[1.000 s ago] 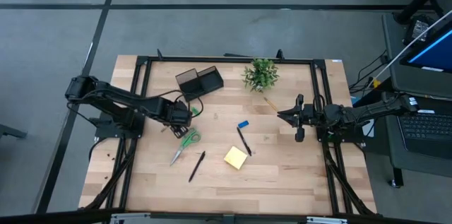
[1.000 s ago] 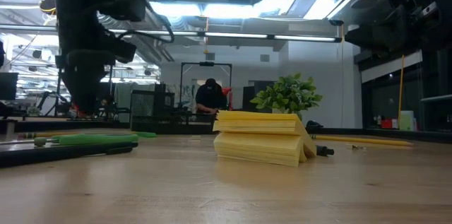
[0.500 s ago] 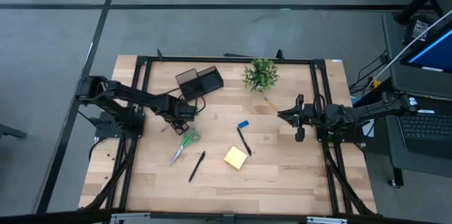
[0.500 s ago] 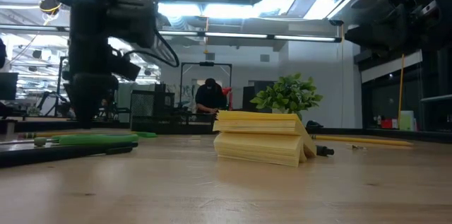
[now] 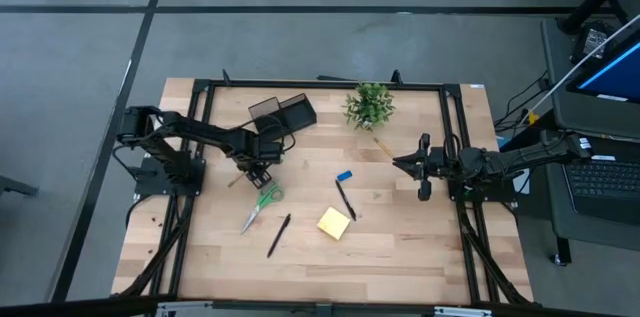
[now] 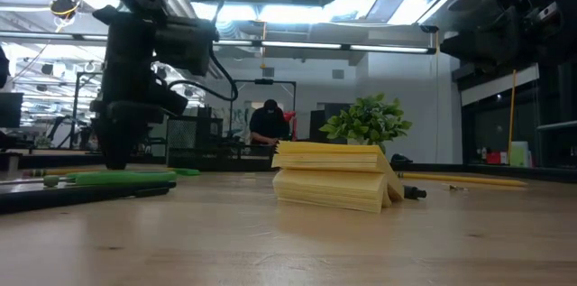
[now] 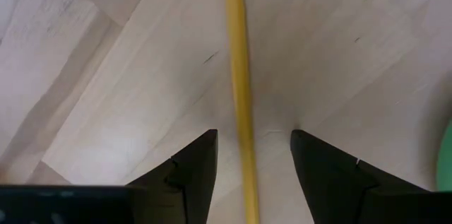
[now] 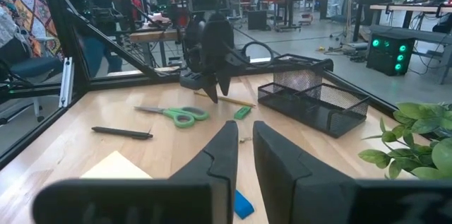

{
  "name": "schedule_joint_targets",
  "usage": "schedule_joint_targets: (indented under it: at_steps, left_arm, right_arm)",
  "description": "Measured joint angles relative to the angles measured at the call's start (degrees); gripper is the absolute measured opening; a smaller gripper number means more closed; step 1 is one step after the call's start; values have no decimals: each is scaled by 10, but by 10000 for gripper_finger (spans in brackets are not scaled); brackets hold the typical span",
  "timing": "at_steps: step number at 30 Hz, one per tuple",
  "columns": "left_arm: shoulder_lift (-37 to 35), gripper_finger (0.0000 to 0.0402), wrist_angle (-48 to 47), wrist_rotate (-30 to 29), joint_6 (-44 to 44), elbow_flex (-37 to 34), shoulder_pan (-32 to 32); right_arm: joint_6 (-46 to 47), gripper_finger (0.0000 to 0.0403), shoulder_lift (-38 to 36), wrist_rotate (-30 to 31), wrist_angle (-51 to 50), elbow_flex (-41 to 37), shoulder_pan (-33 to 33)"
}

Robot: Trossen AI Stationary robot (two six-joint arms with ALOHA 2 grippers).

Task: Pick and place office supplies into organizer
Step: Put the left pencil into the desk organizer

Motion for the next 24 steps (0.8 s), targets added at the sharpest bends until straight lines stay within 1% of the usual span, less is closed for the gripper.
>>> schedule_joint_targets:
  at_steps: [11,18,24]
  left_arm:
    - [3,180,3,7,-10,-1,-3]
    - [3,180,5,9,12,-2,-3]
    - [3,178,8,34,50,-2,7]
  right_arm:
    - [0,48,0,0,0,0,0]
    - [2,48,0,-1,0,0,0]
    - [2,48,0,-2,0,0,0]
